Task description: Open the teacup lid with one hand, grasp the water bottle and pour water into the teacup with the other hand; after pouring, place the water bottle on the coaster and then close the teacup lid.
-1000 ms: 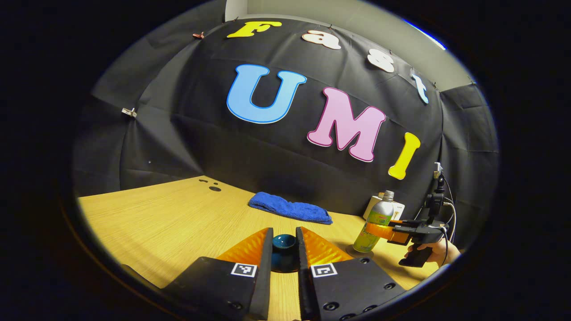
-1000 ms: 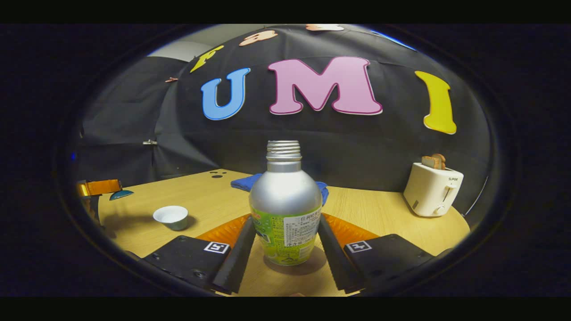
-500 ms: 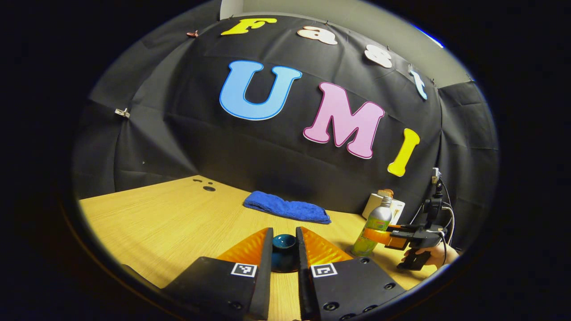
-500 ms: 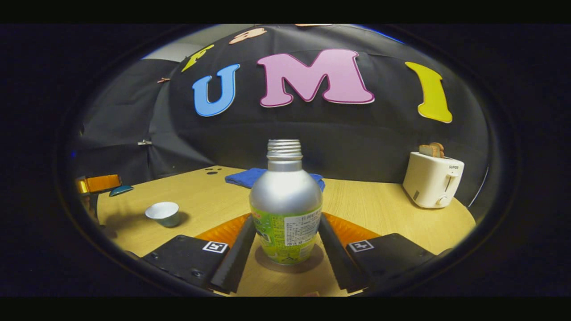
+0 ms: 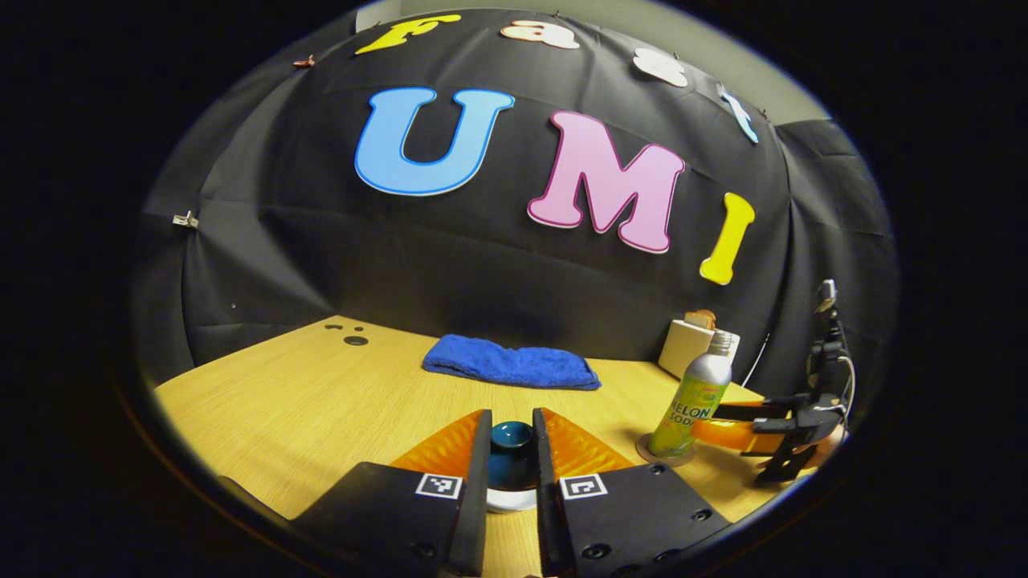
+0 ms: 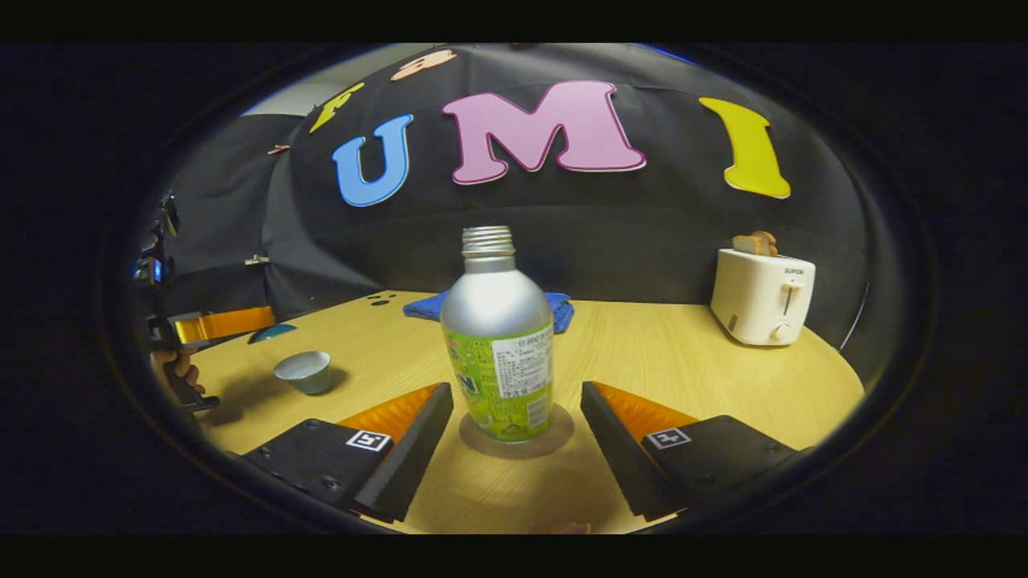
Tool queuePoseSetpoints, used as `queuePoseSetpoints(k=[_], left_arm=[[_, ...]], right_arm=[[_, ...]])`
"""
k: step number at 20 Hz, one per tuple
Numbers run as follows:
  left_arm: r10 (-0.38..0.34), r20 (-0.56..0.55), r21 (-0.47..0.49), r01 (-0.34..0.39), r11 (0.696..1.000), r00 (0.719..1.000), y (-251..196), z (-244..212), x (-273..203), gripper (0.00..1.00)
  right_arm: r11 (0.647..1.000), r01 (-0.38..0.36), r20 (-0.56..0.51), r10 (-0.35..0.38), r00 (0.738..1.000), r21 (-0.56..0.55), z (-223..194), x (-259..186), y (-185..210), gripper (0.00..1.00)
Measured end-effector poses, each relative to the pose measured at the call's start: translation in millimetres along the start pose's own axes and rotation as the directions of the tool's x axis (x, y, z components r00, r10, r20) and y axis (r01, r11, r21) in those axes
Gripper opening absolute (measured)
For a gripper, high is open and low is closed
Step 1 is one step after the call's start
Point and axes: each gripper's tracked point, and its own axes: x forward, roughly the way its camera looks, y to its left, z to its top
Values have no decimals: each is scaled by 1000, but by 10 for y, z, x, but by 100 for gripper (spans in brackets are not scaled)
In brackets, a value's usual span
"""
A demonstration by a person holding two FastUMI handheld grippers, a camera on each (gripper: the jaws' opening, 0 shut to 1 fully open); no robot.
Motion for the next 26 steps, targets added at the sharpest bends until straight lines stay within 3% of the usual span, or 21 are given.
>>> queuePoseSetpoints(k=[2,3,8,19,21,24,26], left_arm=[[6,-33,12,-6,1000,999,10,-142,81,30],[14,-53,20,-13,1000,999,24,-214,115,30],[28,-100,37,-24,999,995,-7,-417,242,30],[80,-77,151,-67,986,994,-58,-451,192,38],[80,-68,144,-70,987,994,-72,-435,174,45],[83,-25,136,-79,988,996,-91,-291,77,67],[95,23,140,-97,985,995,-102,-135,-31,77]], right_arm=[[1000,11,21,-12,1000,17,49,-185,-85,95],[1000,12,32,-13,999,29,38,-316,-63,99],[998,22,81,-27,996,63,187,-642,-227,99],[997,11,98,-19,995,76,178,-778,-251,100],[997,8,101,-16,995,77,193,-800,-238,100],[997,0,115,-10,993,83,249,-843,-197,100],[997,-5,132,-5,991,76,298,-907,-152,100]])
